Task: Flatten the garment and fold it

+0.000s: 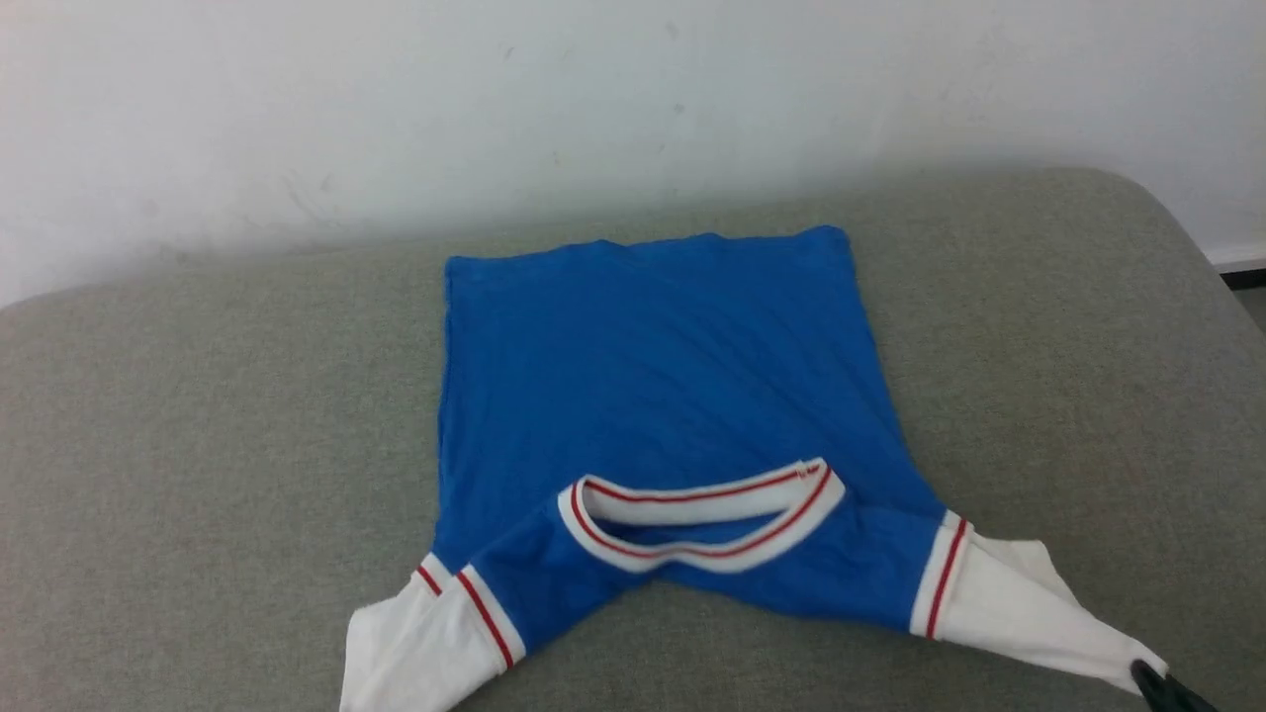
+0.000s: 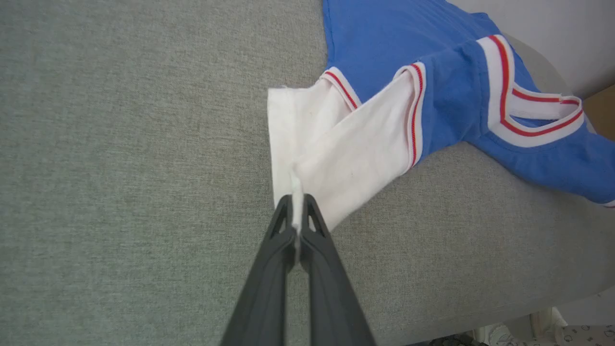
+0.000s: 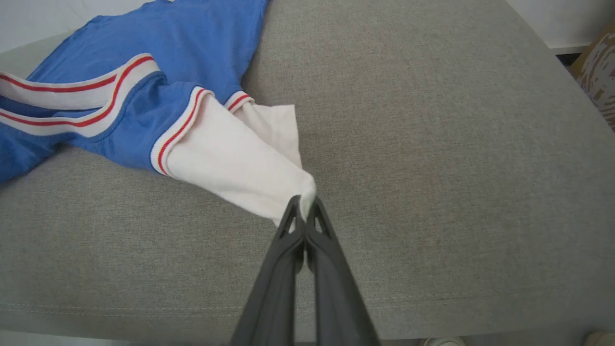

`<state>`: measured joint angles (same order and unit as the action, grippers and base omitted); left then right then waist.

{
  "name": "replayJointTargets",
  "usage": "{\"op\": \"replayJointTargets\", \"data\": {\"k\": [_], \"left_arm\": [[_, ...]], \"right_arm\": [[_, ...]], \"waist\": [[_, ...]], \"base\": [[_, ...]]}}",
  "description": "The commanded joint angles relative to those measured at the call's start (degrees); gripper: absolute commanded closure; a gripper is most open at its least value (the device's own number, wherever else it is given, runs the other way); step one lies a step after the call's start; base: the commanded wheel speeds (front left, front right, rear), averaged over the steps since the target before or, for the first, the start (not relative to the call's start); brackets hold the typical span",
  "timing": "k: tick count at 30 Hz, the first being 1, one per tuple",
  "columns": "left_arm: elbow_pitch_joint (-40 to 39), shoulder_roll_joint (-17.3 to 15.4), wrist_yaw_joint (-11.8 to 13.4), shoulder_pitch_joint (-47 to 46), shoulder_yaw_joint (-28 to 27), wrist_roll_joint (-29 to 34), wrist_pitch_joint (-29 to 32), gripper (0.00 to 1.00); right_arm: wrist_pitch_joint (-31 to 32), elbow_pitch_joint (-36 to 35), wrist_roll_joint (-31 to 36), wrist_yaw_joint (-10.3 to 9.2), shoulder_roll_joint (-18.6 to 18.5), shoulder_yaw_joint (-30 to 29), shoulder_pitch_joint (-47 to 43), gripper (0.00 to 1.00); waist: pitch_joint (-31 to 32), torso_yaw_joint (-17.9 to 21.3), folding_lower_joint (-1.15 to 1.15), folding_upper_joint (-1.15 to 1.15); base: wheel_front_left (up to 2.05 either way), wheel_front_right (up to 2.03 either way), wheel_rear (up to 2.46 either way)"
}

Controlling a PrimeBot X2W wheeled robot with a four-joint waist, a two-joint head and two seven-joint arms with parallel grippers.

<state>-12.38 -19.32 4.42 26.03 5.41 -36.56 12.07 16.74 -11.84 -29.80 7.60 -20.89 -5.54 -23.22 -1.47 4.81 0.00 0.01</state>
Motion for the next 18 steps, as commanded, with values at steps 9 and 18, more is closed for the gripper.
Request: {"op": "replayJointTargets", "data": {"k": [9,18], "left_arm": [[-2.78,-0.13,1.19,1.98,-0.57,-0.72,-0.11,1.00],[-6.07,0.12,1.02,-1.47,1.18,0.87,-0.56,1.00]], "right_arm": [[1.41,-0.87,-0.48,-0.11,0.85,-2.43,-3.56,1.00],[3.80,-4.19,-1.56,-0.11,-0.81,-1.29,4.83,0.00]], "waist": [[-0.16,-1.20,0.00,-0.01],[-2.20,-2.18,0.00,-0.01]], "base": [[0.00,0.00,0.00],[0.00,0.00,0.00]]}}
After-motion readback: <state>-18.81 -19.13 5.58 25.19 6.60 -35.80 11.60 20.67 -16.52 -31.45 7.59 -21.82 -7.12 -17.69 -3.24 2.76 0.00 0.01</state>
